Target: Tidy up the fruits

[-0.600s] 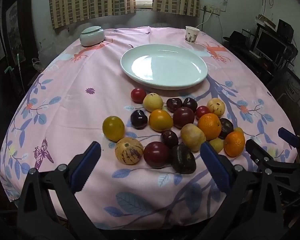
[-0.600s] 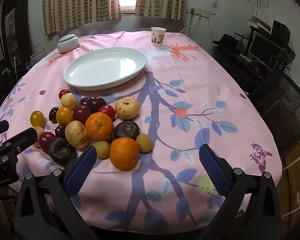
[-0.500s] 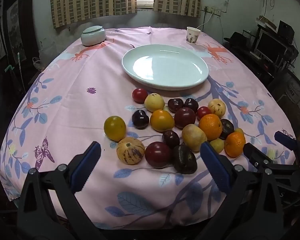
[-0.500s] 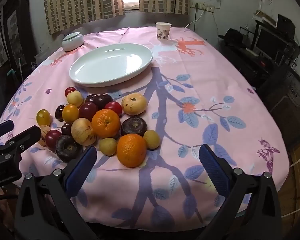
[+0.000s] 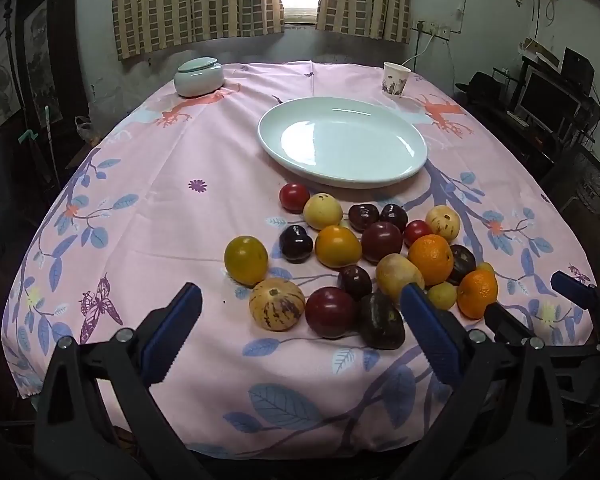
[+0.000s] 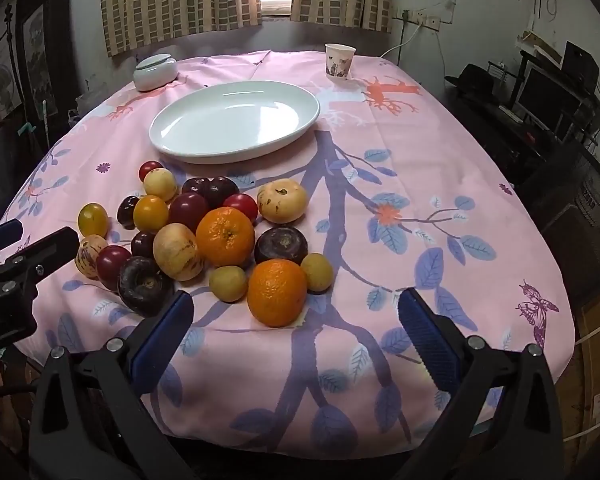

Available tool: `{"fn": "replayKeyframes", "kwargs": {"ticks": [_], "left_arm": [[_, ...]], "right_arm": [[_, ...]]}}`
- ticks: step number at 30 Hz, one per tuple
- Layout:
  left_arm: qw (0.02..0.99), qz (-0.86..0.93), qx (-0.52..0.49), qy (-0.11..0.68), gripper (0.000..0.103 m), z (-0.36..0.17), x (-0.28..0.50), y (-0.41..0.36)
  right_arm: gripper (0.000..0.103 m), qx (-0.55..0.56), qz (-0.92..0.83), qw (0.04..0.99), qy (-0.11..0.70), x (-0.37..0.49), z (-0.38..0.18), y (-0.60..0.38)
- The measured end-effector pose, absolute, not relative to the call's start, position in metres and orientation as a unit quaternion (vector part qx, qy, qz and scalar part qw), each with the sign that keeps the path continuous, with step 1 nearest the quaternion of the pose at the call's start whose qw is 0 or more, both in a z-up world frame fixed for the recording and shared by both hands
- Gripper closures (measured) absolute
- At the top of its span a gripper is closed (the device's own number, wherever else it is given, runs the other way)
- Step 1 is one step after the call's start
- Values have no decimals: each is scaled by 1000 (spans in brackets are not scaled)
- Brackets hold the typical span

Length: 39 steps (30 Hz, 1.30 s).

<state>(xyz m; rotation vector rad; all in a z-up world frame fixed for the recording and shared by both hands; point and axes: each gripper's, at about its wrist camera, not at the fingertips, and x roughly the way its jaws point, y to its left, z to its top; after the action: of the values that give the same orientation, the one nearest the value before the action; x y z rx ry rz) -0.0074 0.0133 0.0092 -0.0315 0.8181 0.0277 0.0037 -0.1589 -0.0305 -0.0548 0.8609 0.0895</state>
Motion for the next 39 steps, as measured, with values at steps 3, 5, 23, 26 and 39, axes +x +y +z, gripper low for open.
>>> {"fn": "replayKeyframes", "kwargs": {"ticks": [3,5,23,26,39], "left_arm": [[917,10,-18,397,2,9,-9,14],[917,8,-19,399,2,8,-8,14],[916,5,-21,402,2,8,-8,14],[916,5,-21,401,2,8,-8,14],[915,4,-21,402,2,7,-8,13]], "right_arm": [[1,-31,43,908,415,3,-29,-157],[1,-33,42,909,414,1,-28,-156],[1,-35,42,909,413,1,-27,-154],[1,-34,42,909,413,1,-27,-154],[1,-36,43,909,414,0,-28,-153]]}}
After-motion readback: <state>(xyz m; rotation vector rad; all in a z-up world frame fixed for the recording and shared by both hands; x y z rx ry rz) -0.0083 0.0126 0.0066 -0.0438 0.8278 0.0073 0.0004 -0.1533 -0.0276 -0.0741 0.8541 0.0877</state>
